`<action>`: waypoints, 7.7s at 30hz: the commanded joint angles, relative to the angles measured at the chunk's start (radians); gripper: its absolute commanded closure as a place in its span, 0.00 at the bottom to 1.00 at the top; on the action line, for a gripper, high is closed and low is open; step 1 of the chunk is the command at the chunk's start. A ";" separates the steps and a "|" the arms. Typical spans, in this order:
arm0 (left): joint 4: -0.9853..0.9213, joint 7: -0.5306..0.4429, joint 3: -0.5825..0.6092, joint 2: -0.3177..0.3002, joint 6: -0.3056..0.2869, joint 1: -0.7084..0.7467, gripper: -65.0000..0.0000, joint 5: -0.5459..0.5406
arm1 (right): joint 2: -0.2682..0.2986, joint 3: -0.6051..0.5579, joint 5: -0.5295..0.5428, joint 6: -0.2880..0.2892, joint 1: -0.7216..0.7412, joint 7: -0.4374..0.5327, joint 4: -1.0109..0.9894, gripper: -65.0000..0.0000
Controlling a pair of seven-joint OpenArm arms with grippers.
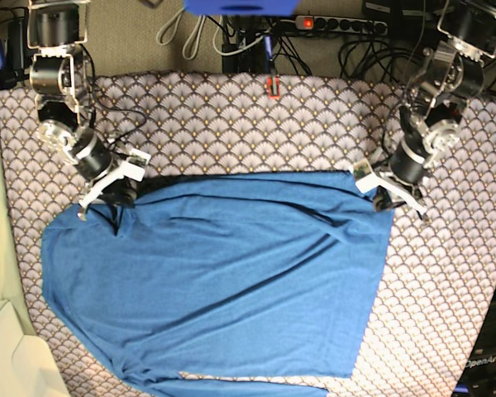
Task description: Fold the T-shirt properly
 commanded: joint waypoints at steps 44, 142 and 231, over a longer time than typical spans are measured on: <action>-0.022 0.274 0.049 -0.009 -0.227 -0.056 0.33 -0.003 | 0.014 0.030 0.017 -0.011 0.010 0.008 0.019 1.00; -0.367 0.145 0.050 0.130 -0.429 -0.648 0.99 0.002 | 0.121 -0.033 0.147 0.347 0.490 0.130 -0.318 1.00; -0.231 0.512 -0.227 0.192 -0.429 -0.462 0.00 -0.339 | -0.175 0.683 0.551 0.347 0.228 -0.221 0.082 0.71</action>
